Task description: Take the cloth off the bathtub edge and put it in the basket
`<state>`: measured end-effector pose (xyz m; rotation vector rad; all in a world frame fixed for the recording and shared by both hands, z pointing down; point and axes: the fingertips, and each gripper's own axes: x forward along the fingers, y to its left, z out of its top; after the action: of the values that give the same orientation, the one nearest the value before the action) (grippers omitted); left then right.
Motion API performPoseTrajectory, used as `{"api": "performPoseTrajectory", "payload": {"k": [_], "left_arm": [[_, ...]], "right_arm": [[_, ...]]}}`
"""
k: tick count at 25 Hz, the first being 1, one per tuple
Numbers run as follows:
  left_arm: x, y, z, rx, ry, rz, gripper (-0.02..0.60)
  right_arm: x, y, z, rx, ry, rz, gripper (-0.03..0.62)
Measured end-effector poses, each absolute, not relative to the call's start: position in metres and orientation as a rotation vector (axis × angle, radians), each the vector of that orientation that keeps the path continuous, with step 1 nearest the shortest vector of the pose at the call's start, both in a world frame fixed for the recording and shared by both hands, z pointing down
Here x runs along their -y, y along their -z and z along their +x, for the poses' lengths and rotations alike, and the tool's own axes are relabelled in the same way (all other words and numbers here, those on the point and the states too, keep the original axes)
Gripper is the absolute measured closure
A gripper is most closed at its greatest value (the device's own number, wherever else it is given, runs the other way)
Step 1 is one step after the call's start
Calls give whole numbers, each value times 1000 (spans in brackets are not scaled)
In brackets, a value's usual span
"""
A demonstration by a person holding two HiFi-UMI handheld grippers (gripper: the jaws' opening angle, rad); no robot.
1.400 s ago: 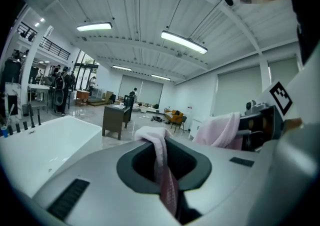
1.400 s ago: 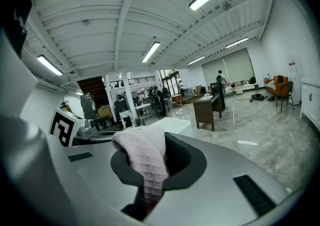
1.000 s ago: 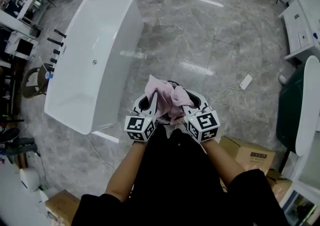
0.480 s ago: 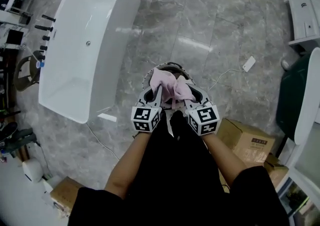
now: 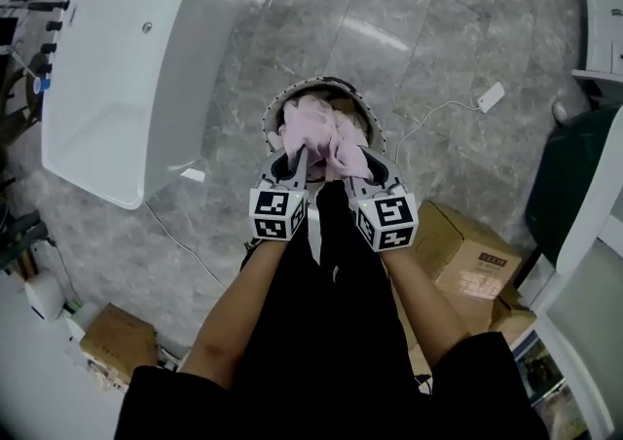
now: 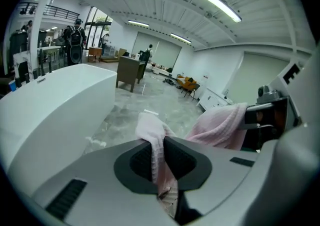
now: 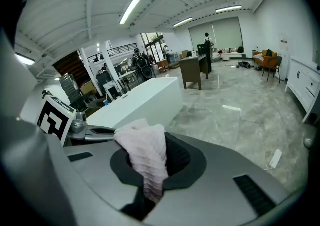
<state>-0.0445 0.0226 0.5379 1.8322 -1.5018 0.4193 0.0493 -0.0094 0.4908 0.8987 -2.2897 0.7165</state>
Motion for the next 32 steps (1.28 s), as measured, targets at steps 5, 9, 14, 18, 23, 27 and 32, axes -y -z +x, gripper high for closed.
{"api": "performPoseTrajectory", "payload": {"k": [5,9,14,18,23,27,32], "left_arm": [[-18,-587,-62,1492,-402,1777,554],[-4,-627,-69,1441,-442,1801,522],[4,-666,-72,1418,-451,1783,457],[9,-705,-62,1340,-480,1798,413],[10,-753,-49,1227,-570,1851,385],[6,-779,-48,1181,-606,1858,360],[4,-793,-49,1180,-640,1851,331]], "right_arm": [[21,-541,37,2241,-689,891,551],[35,-586,37,2173,-659,910,549],[39,-629,36,2122,-678,873,549],[37,-671,36,2066,-731,837,549],[35,-717,38,2008,-786,818,549],[34,-739,42,1985,-833,818,524],[37,-751,49,1985,-894,833,450]]}}
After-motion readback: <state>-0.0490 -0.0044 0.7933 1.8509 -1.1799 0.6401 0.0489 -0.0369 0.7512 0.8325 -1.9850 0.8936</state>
